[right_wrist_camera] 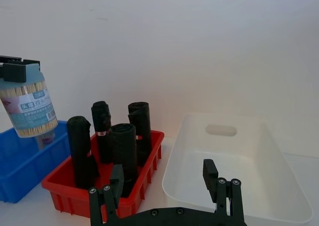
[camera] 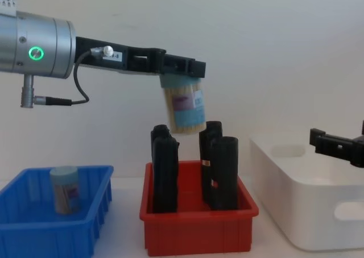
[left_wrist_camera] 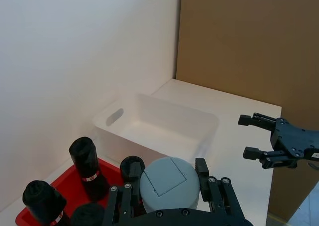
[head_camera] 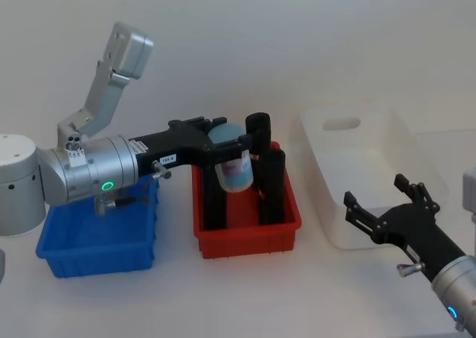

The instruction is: Pick the cotton swabs from the blue box and place them into the white box.

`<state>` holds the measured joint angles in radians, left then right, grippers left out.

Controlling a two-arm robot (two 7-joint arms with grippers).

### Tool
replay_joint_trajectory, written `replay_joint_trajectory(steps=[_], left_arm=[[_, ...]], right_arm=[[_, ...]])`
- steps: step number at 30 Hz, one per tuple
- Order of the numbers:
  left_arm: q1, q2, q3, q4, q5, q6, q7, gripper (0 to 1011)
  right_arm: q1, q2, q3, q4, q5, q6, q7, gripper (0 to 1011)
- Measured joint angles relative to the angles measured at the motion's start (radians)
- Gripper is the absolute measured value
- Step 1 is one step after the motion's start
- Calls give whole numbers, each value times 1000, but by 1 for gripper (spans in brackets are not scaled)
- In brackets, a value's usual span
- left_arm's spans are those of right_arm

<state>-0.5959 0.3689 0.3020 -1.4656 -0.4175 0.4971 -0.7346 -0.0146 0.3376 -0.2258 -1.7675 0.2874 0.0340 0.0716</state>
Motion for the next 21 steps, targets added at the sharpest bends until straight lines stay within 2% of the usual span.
replay_joint_trajectory(steps=[8,21], left_arm=[[-7,-4,3,2,-6,8,-19,670],[-12,-6,5,3,-10,12,-31,670]], right_arm=[[3,5,-1,-9,0,10,47,1001],[35,2,-18,-33,-19,58,183,1002]])
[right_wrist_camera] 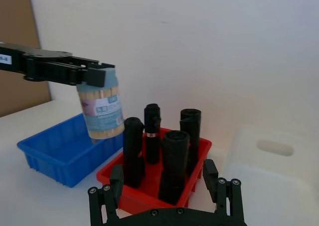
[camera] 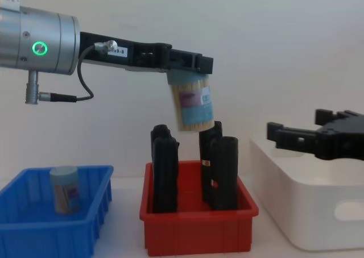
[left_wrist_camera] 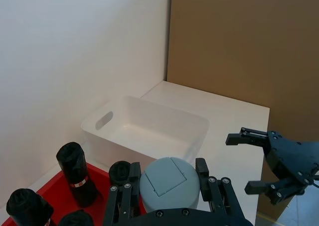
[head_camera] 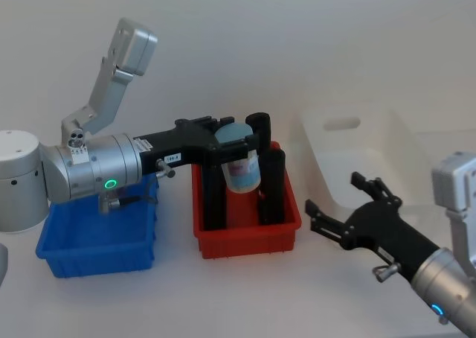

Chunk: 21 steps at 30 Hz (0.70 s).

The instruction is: Pick the cotton swabs from the blue box and place them into the white box.

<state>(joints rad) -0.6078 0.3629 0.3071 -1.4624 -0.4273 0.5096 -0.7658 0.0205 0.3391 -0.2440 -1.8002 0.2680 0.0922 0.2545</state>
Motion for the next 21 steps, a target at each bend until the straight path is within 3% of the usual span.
replay_joint_trajectory(steps=[9,21], left_arm=[[-1,-1,1,0,-1,1,-3,670],[-2,-1,1,0,-2,2,-5,670]], right_arm=[[64,-42,-31,4,-31,63,108,1002],[149,-104,-58,51,-51,128,168,1002]])
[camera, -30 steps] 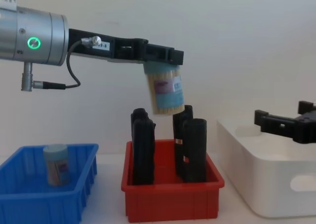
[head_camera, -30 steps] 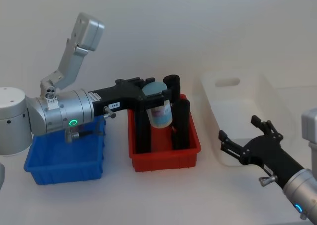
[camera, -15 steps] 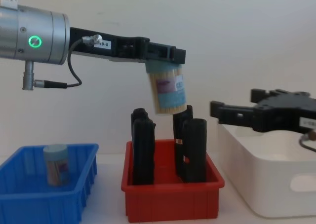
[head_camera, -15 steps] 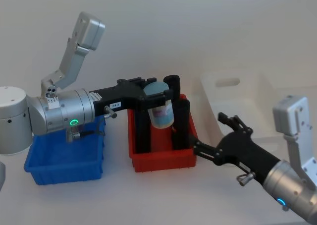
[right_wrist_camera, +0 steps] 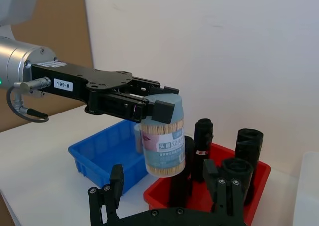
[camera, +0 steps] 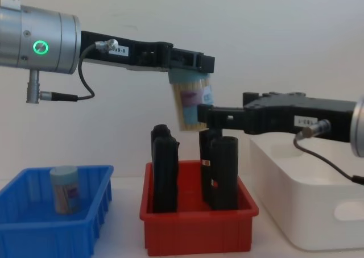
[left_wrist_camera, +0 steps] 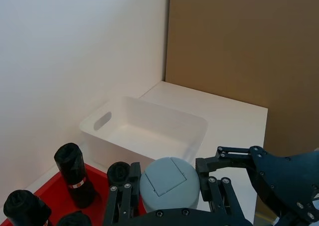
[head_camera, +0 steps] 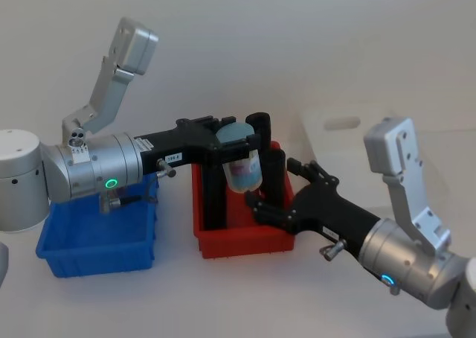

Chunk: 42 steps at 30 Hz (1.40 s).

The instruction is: Pick the cotton swabs from the blue box and place them into the white box.

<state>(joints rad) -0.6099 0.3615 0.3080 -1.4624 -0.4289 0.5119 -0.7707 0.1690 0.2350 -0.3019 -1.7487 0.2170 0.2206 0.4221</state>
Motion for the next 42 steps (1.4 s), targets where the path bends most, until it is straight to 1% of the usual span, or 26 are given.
replay_joint_trajectory(steps=[8,17,19,30,34,35,37,38,41,42], left_arm=[[0,0,0,0,0,0,-1,670],[0,0,0,0,0,0,-1,671],[0,0,0,0,0,0,-1,670],[0,0,0,0,0,0,-1,670],[0,0,0,0,0,0,-1,671],[0,0,0,0,0,0,-1,670],[0,0,0,0,0,0,-1,670],[0,0,0,0,0,0,-1,670],[0,0,0,0,0,0,-1,670],[0,0,0,0,0,0,-1,670]], right_arm=[[47,-35,-14,36,-10,34,10,1002],[87,-65,-27,80,-27,68,7,1002],[102,-78,-31,98,-35,78,3,1002],[146,-114,-49,163,-55,91,-6,1002],[155,-121,-52,179,-58,90,-6,1001],[160,-125,-54,188,-59,89,-5,997],[167,-130,-57,199,-60,85,-4,961],[168,-131,-57,201,-60,83,-3,927],[176,-136,-60,213,-61,74,3,882],[178,-138,-61,216,-61,72,4,837]])
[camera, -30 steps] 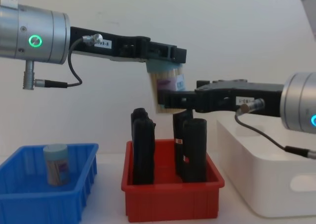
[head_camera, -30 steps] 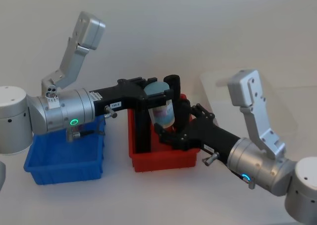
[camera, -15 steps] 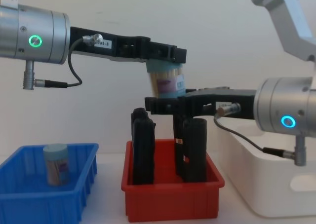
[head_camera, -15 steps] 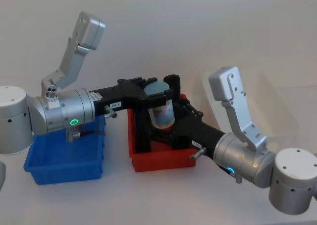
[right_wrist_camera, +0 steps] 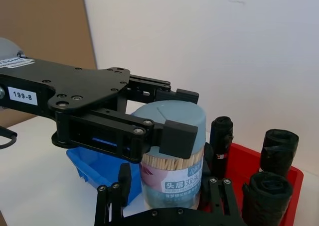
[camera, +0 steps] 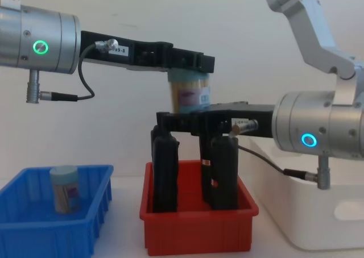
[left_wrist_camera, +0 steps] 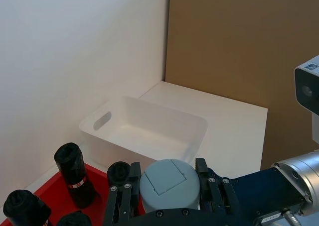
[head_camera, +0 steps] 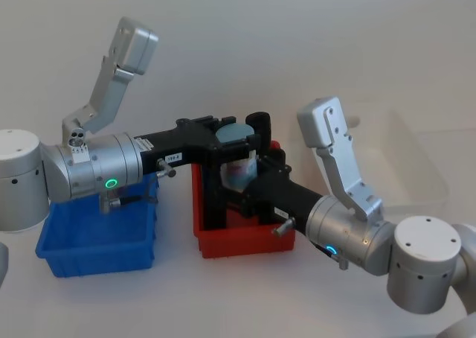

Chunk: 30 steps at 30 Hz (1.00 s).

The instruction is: Pick the cotton swabs from the blue box and place them into the white box.

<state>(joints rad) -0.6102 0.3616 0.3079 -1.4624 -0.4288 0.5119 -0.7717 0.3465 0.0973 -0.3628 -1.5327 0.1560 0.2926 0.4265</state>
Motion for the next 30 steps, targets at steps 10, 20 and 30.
replay_joint_trajectory(steps=[10,20,30], left_arm=[[0,0,0,0,0,0,0,726],[0,0,0,0,0,0,0,998],[0,0,0,0,0,0,0,1004]], right_arm=[[11,-9,-10,18,-4,-25,12,656],[13,-7,-13,23,-8,-39,7,654],[-1,8,-6,10,-6,-43,-24,654]])
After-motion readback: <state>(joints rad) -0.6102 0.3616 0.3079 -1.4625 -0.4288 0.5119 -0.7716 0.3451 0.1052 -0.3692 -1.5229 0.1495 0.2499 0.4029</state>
